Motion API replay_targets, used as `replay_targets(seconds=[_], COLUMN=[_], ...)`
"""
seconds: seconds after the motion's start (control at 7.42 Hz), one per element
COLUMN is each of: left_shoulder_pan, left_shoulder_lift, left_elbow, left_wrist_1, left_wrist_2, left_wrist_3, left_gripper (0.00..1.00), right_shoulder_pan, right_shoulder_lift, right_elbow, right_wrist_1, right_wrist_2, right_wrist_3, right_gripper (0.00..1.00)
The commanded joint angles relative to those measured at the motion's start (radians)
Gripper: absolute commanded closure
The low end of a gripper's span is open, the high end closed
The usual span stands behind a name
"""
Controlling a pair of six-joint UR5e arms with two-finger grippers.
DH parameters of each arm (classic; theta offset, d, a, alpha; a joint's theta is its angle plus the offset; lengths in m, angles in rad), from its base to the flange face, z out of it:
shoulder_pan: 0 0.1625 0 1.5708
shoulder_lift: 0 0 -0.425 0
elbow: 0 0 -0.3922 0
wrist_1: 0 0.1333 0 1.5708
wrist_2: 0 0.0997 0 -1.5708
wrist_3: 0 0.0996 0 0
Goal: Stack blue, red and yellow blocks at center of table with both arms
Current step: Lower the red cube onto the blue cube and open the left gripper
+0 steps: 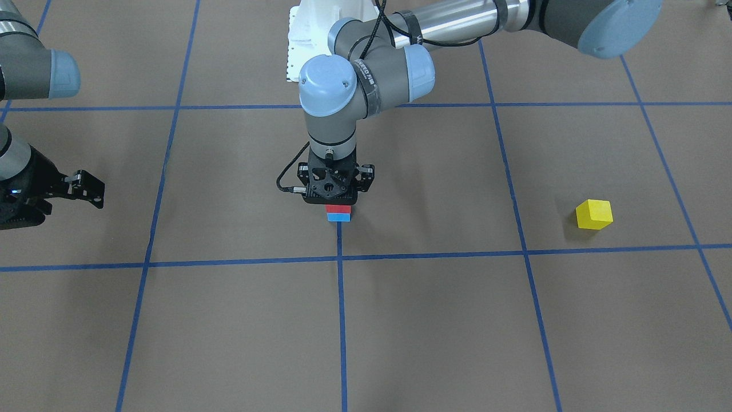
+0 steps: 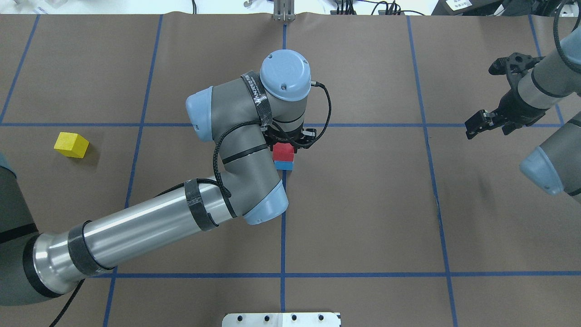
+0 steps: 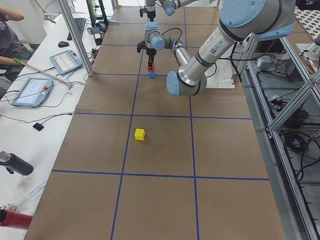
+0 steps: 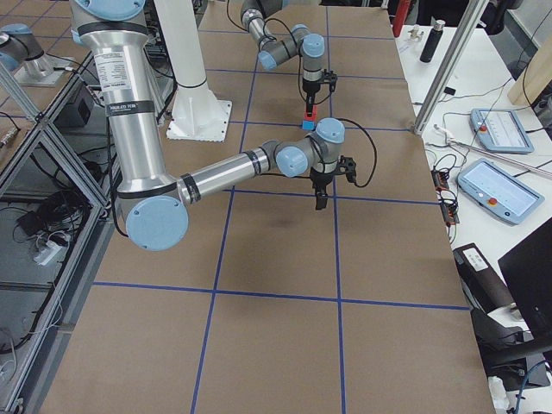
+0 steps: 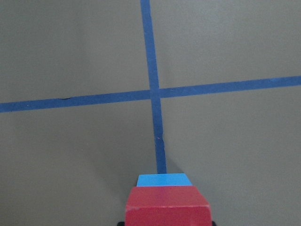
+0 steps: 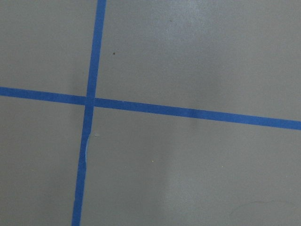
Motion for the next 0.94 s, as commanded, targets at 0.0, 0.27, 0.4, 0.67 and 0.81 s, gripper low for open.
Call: replay_targets(seconds=[0.0,0.27,0.4,0.67,0.81], left_shoulder_pan=[0.001,0.001,-0.001,-0.024,-0.062], left_shoulder_lift=[0.000,0.000,-0.002,0.046,0.114], left_elbow=[-0.001,-0.002,-0.012,-0.183,-0.298], left_wrist_1=[0.000,0.000,0.008,0.101,0.171], left_wrist_2=[0.002,0.002,0.002,-0.007,-0.015], left_wrist_3=[0.000,-0.002,-0.003,0.003,0.059], left_gripper=[0.00,0.00,0.00,0.00,0.00], right_shoulder_pan=[0.000,0.000,0.000,0.000,0.000], right_shoulder_lift=[0.002,0.003,0.003,0.003,0.003], right_elbow=[-0.004,-0.004,-0.006,-0.006,-0.006], right_wrist_1=[0.001,0.001,0.001,0.001,0.001], right_wrist_2=[0.004,0.006,0.006,0.003,0.001], right_wrist_3=[0.000,0.000,0.000,0.000,0.000], right_gripper=[0.00,0.00,0.00,0.00,0.00])
